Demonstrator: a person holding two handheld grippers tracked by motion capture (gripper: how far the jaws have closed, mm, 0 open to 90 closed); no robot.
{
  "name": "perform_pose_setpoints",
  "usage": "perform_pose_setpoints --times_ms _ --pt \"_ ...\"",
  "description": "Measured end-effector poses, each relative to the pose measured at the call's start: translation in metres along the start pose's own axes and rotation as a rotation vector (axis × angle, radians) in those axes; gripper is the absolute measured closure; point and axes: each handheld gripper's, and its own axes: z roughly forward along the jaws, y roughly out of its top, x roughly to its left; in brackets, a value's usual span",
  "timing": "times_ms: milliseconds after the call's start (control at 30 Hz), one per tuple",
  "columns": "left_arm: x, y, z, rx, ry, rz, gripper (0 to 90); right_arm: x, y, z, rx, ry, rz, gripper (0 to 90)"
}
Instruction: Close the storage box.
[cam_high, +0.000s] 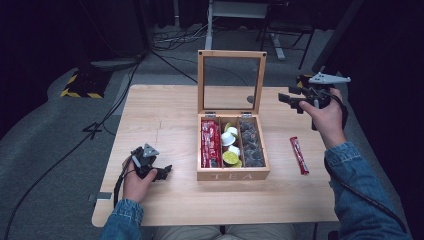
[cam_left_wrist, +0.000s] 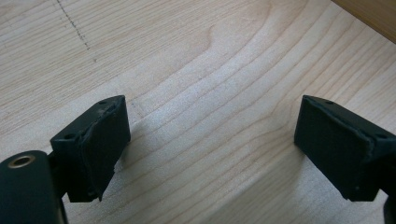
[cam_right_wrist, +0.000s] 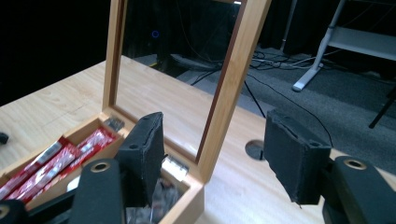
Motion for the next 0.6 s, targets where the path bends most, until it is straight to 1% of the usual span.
perform_pose_setpoints --times_ms 67,133,233,367,600 --pt "0.000 0.000 0.000 -0.001 0.000 0.000 10.9 -0.002 0.007 0.006 0.002 0.003 -0.003 38.9" --pt "0.000 0.000 0.000 0.000 0.001 0.001 10.9 -0.003 0.014 0.012 -0.007 0.003 -0.007 38.8" --pt "0.000 0.000 0.000 0.000 0.001 0.001 10.9 -0.007 0.025 0.022 -0.010 0.004 -0.001 38.4" --pt "0.000 0.000 0.000 0.001 0.000 -0.001 10.9 -0.010 0.034 0.034 -0.005 0.001 0.002 37.7" --pt "0.000 0.000 0.000 -0.001 0.001 0.001 10.9 -0.014 0.046 0.059 -0.001 0.014 -0.007 37.6"
